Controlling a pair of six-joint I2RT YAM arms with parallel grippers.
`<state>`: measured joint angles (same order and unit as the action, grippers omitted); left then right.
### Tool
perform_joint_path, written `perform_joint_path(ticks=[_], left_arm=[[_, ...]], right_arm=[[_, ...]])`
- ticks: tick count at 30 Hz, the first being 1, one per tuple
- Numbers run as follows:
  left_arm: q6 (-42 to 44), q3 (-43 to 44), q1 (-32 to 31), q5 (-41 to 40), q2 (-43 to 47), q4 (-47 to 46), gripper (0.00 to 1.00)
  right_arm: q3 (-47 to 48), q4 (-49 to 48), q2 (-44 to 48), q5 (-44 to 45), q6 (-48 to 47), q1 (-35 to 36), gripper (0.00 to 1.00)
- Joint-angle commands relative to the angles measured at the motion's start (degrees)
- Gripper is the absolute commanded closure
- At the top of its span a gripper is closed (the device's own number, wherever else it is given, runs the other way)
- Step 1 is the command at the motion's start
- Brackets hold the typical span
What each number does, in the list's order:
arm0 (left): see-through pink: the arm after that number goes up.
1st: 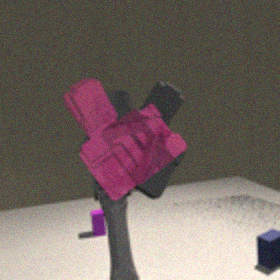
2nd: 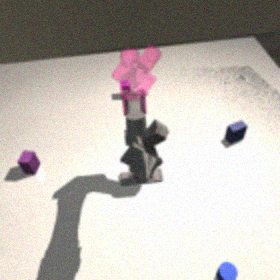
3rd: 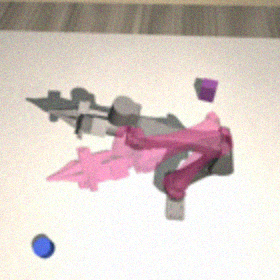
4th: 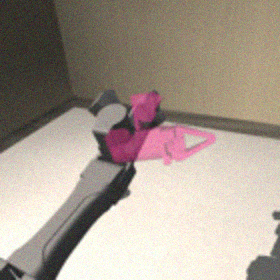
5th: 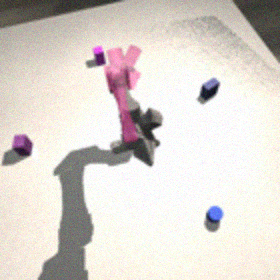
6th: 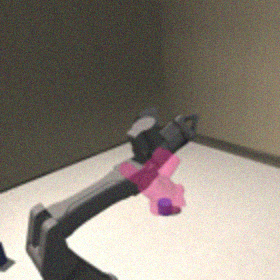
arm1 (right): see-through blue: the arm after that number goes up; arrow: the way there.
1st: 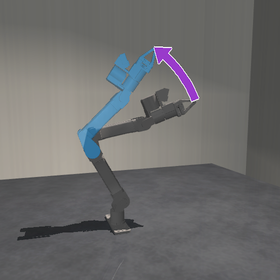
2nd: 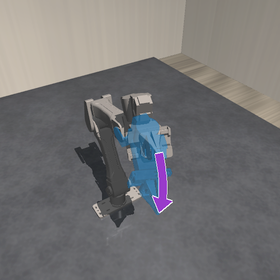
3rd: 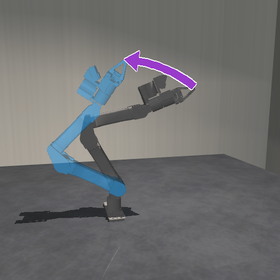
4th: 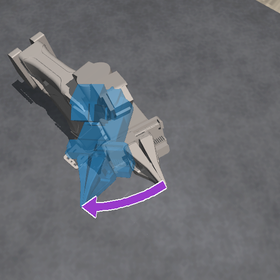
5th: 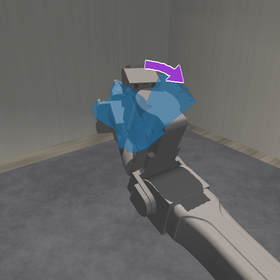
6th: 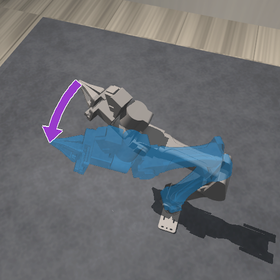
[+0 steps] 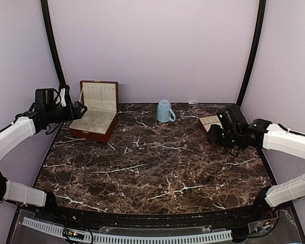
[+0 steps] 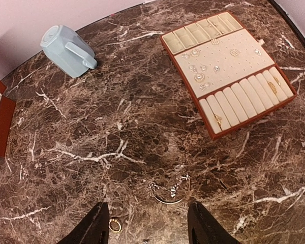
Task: Organize the mixed jewelry
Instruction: Pick up the bangle from the center of the board.
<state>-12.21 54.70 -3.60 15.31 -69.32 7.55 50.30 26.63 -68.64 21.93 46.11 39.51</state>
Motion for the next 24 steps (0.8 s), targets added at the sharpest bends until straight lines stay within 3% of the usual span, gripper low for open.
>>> perform_joint_path(ticks=[1, 12, 17, 24], left_arm=[[2.1, -3.9, 0.1, -0.7, 2.6, -1.6, 0.13], [10.0, -4.5, 0.1, -11.5, 2.6, -0.5, 0.13], [11.8, -5.5, 0.1, -14.0, 4.4, -1.2, 0.13], [11.9, -4.7, 0.1, -14.6, 4.6, -0.1, 0.13]], right_arm=[[-0.4, 2.3, 1.9, 0.7, 1.4, -1.3, 0.45], [-5.4, -3.7, -0.8, -10.0, -6.3, -11.7, 0.45], [-3.3, -2.5, -7.3, -15.3, -8.9, -12.4, 0.52], [-4.3, -6.3, -12.9, -16.2, -8.5, -12.3, 0.57]])
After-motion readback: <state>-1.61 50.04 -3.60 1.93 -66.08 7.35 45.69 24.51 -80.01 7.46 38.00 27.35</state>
